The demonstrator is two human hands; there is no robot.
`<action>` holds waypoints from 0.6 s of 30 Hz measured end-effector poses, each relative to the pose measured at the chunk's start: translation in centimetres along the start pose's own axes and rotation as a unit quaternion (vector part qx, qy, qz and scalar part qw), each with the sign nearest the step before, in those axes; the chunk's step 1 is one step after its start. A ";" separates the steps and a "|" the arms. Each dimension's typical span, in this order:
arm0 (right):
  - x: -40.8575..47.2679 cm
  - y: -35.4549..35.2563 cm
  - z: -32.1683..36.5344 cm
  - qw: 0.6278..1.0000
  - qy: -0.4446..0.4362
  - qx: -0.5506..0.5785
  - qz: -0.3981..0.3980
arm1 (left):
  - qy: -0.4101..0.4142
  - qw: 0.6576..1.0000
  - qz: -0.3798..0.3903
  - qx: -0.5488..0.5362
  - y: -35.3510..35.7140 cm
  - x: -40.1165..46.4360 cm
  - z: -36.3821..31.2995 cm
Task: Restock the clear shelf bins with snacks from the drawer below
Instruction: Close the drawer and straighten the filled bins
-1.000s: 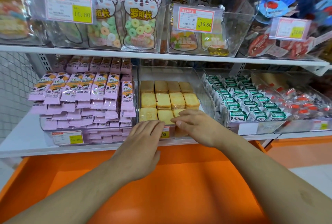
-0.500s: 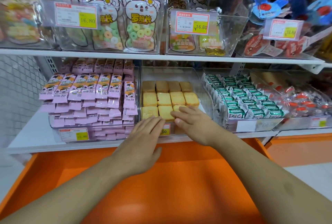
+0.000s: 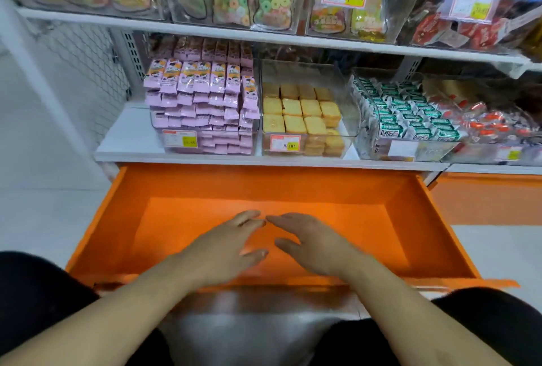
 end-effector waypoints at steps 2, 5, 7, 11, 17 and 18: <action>-1.8 2.5 -0.5 0.998 0.036 -0.003 0.052 | -0.012 0.998 0.056 0.012 2.9 -2.5 0.5; -3.6 4.0 -1.2 0.990 0.094 -0.024 0.106 | -0.040 0.993 0.107 0.036 5.5 -4.7 2.2; -4.4 4.2 -2.0 0.984 0.123 -0.050 0.116 | -0.066 0.986 0.139 0.061 6.5 -5.6 3.6; -5.0 4.3 -3.0 0.978 0.145 -0.098 0.110 | -0.089 0.974 0.174 0.113 6.7 -6.0 4.6; -4.0 3.6 -3.7 0.979 0.150 -0.117 0.070 | -0.091 0.978 0.144 0.122 5.8 -4.7 4.6; -3.7 3.4 -3.7 0.980 0.151 -0.118 0.064 | -0.091 0.979 0.136 0.123 5.5 -4.3 4.6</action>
Point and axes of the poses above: each hand's wrist, its own x-axis towards the middle knuckle, its own y-axis out of the palm, z = x × y, the point moved 8 cm from there along x, towards the middle knuckle, and after that the axes turned 12 degrees about x, right-handed, at the moved point
